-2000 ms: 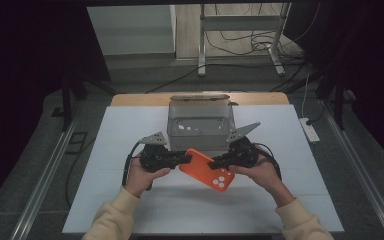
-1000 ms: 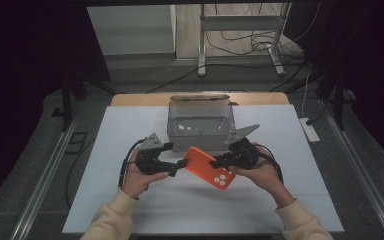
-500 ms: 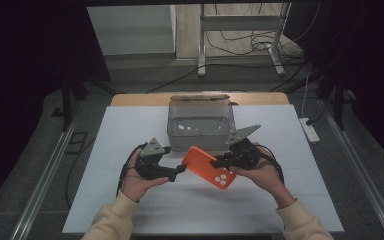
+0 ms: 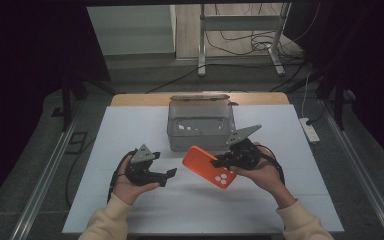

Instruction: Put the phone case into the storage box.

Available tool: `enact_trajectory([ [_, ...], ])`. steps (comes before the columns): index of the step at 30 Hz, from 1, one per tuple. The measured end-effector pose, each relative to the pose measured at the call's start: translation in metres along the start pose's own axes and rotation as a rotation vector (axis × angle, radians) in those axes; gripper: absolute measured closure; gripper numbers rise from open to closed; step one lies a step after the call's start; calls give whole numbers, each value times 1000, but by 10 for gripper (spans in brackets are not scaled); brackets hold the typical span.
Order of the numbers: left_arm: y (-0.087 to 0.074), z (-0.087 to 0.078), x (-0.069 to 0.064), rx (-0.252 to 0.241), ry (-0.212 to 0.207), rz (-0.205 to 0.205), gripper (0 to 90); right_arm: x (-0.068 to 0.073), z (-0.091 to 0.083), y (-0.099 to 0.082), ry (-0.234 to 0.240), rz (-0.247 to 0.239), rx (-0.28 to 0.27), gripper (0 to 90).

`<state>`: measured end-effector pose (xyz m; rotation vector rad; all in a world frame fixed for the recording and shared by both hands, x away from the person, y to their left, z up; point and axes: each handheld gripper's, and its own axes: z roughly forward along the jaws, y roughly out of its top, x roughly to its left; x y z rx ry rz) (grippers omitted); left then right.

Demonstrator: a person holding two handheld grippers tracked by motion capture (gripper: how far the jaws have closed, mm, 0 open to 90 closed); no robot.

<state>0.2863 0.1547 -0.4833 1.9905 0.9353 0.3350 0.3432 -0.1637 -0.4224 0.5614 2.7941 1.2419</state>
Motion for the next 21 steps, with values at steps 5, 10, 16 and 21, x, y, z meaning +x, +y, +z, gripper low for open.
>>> enact_trajectory([
  [5,-9,-4,1,1,26,-2,137,0,0,0,-6,-3,1,805],
  [10,-21,-11,2,-9,60,-12,136,1,-2,0,-20,-6,0,805],
  [16,-36,-17,5,5,96,-4,135,3,-5,2,-30,-6,-11,806],
  [21,-45,-21,10,3,113,-26,136,4,-6,3,-37,-8,-15,806],
])
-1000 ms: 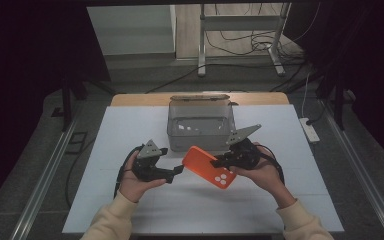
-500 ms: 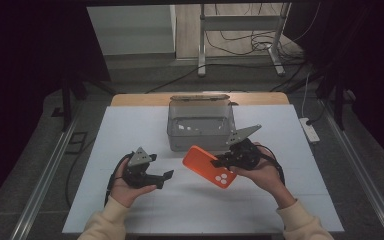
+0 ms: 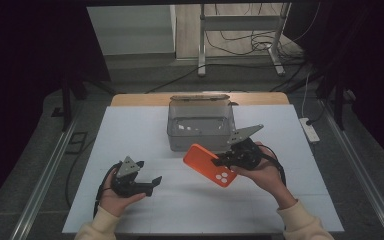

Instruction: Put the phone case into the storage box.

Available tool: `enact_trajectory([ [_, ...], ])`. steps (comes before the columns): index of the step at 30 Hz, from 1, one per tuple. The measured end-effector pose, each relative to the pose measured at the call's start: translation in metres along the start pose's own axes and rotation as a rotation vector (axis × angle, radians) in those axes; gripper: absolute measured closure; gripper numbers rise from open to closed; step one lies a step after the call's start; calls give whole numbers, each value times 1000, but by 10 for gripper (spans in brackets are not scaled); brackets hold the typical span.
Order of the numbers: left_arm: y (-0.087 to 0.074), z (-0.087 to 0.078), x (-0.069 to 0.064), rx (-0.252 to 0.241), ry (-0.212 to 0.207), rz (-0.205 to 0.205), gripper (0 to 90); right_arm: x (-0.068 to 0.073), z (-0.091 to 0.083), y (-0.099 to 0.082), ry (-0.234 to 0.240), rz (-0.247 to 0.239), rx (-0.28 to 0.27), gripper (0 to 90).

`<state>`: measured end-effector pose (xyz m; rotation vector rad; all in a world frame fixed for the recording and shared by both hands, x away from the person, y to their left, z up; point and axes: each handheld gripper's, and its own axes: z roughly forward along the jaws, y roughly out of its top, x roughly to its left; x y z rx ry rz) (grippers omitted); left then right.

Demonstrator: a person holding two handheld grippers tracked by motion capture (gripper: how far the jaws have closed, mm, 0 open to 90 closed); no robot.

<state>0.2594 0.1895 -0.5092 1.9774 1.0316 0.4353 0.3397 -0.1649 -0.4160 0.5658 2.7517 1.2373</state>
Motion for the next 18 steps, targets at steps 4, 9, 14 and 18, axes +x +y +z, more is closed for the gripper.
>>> enact_trajectory([
  [4,-4,-1,2,0,4,-10,135,1,-1,0,-6,0,-4,805],
  [9,-7,-2,3,3,8,-12,134,0,-3,1,-20,16,-21,805],
  [14,-9,-3,5,1,12,-19,134,0,-5,1,-36,15,-32,805],
  [18,-9,-3,6,-4,20,-21,134,1,-5,2,-43,12,-33,805],
])
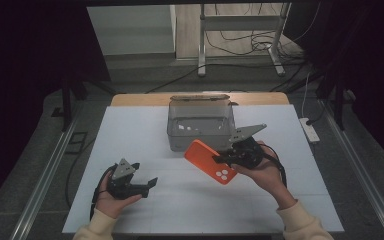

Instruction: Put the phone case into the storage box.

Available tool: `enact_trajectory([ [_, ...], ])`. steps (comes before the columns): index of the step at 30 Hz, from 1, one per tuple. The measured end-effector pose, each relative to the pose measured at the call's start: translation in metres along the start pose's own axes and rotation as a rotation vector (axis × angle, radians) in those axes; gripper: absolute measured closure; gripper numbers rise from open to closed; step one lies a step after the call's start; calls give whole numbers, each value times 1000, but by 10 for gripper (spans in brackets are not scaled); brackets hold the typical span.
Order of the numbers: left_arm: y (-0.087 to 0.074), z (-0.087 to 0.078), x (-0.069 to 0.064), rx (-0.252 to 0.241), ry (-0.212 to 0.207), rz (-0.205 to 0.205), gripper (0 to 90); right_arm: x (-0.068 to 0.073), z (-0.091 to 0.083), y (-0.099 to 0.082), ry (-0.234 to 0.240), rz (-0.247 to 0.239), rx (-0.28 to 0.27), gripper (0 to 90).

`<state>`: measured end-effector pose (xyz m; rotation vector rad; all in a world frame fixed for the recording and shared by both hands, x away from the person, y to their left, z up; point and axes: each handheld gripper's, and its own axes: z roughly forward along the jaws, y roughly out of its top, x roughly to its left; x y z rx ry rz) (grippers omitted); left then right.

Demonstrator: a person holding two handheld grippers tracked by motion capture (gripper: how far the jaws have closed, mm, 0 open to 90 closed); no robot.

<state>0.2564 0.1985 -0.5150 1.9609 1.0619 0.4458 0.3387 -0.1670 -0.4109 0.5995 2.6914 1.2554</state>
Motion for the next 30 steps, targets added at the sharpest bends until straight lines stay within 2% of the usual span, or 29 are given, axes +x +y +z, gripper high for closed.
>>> enact_trajectory([
  [12,-1,2,1,6,-1,-1,134,0,-3,4,-34,9,-12,805],
  [21,-1,5,1,18,-12,7,133,0,-13,10,-111,10,-47,806],
  [30,0,4,0,9,-9,3,132,0,-17,16,-132,11,-59,806],
])
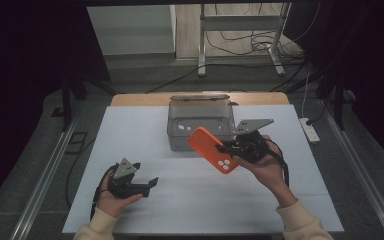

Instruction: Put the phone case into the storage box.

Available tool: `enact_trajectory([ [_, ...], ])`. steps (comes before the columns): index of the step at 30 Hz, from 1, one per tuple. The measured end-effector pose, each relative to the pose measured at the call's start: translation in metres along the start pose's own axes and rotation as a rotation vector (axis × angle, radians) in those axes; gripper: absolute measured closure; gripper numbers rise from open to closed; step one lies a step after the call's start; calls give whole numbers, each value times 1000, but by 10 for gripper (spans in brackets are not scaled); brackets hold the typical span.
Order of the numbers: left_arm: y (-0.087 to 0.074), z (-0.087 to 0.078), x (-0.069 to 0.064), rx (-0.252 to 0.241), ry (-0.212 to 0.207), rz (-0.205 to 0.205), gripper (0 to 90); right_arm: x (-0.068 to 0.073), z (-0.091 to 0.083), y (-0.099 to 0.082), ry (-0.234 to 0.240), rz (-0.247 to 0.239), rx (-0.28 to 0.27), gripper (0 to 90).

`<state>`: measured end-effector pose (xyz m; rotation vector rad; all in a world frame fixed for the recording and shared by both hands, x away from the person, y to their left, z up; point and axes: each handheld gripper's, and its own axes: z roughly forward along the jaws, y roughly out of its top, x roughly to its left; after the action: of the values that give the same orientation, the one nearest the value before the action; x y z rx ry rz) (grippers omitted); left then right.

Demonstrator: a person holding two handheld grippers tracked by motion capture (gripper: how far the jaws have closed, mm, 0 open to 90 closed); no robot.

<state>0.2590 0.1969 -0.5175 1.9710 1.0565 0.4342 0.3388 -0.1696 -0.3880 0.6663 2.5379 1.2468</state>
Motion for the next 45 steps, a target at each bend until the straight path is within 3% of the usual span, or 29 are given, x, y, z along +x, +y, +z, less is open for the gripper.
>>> enact_trajectory([
  [26,1,-1,0,-1,6,2,133,-1,-5,8,-89,32,-16,806],
  [45,1,0,-1,0,2,2,134,-4,-7,13,-110,49,-36,806],
])
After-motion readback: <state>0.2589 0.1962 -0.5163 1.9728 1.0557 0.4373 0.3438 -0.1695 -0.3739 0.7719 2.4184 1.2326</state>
